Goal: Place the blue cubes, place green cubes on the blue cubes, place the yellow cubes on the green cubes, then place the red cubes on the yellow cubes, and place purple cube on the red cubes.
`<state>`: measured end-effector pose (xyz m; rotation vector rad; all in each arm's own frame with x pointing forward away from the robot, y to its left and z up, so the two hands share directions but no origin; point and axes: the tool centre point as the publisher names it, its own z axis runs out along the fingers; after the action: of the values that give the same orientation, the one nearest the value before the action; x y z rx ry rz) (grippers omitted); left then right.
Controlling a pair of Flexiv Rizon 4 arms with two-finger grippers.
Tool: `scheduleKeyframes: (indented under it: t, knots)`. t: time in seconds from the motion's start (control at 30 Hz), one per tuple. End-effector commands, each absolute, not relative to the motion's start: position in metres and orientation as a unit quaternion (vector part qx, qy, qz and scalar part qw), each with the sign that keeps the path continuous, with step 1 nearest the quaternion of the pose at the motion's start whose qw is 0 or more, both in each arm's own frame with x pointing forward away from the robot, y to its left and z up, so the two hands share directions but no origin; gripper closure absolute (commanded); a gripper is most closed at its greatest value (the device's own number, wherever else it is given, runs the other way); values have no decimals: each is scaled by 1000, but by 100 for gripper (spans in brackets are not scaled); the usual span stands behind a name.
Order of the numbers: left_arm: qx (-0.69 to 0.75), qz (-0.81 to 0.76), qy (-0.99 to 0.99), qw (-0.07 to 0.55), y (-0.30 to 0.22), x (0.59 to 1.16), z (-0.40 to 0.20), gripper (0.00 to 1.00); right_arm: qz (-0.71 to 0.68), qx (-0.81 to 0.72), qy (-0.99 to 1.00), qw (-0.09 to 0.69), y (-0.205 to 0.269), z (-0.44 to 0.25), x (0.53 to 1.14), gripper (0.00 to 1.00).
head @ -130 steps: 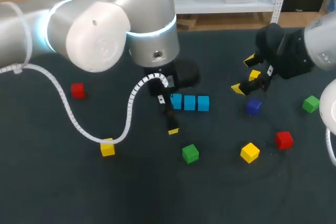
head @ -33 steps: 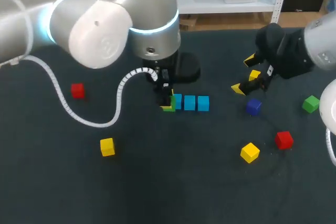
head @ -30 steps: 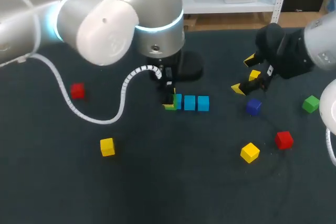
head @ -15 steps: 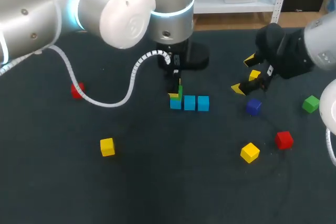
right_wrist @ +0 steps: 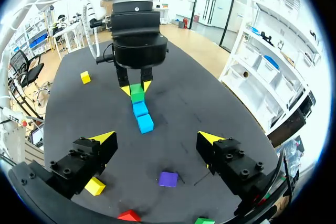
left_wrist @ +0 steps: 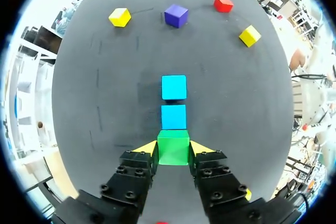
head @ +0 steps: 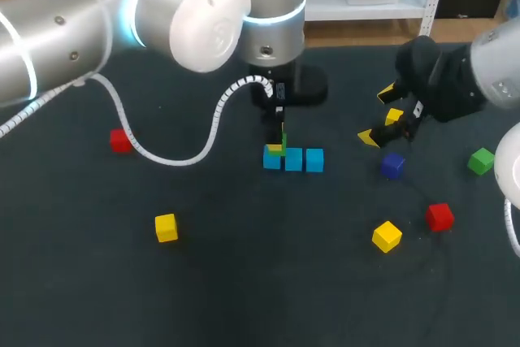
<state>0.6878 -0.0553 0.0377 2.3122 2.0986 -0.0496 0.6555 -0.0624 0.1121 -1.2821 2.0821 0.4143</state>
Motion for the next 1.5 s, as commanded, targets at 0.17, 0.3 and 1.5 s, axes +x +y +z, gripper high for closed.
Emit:
scheduleKeyframes:
  t: [0.17,0.3,1.5]
  knots:
    - [739,-8,673,5,-59,692,31,100,160,-489,793,325,-63,112,656,0]
    - [737,-7,676,7,-60,694,30,100,160,-489,793,325,-63,112,656,0]
    - [711,-27,702,19,-56,694,42,0,160,-489,793,325,-63,112,656,0]
